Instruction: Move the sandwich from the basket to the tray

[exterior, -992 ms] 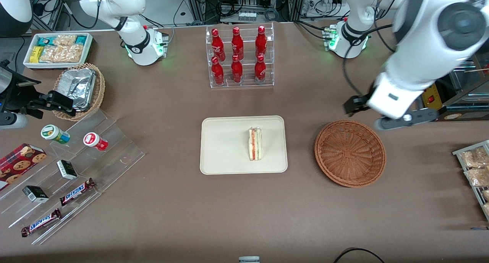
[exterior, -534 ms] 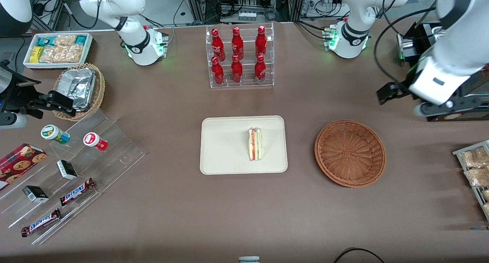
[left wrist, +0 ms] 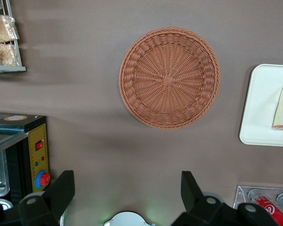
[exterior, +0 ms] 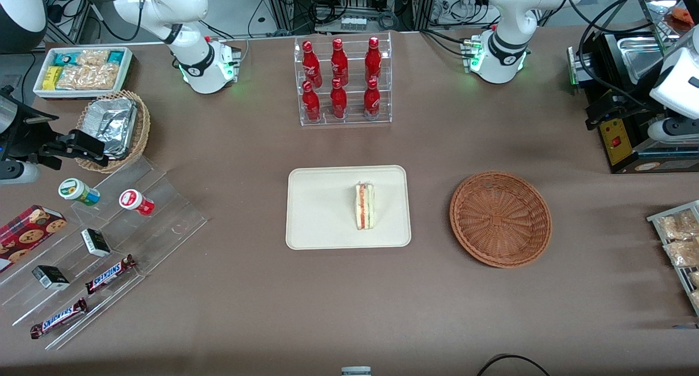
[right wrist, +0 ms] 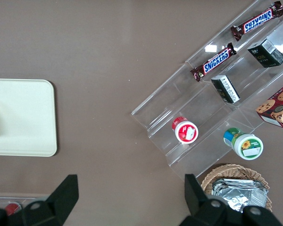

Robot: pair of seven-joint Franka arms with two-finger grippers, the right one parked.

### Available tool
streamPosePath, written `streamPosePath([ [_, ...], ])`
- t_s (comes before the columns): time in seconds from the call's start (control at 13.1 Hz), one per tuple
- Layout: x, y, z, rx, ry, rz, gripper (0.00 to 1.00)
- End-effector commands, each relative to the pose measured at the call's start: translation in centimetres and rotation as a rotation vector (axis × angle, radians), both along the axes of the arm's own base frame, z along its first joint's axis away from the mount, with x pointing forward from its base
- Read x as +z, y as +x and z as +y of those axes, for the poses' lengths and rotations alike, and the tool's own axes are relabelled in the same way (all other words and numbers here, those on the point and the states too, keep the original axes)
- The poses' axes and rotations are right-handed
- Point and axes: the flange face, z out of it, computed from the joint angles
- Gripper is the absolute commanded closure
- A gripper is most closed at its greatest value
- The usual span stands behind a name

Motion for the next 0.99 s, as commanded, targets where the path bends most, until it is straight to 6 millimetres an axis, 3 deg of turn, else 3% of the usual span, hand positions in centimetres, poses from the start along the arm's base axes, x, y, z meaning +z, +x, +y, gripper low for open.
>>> streamPosePath([
  [0.0, 0.0, -0.7, 1.6, 0.010, -0.009, 0.010, 0.01],
  [0.61, 1.2, 0.0, 2.0, -0.096, -0.048, -0.028, 0.01],
  [0.92, 1.5, 0.5, 2.2, -0.023, -0.032, -0.031, 0.01],
])
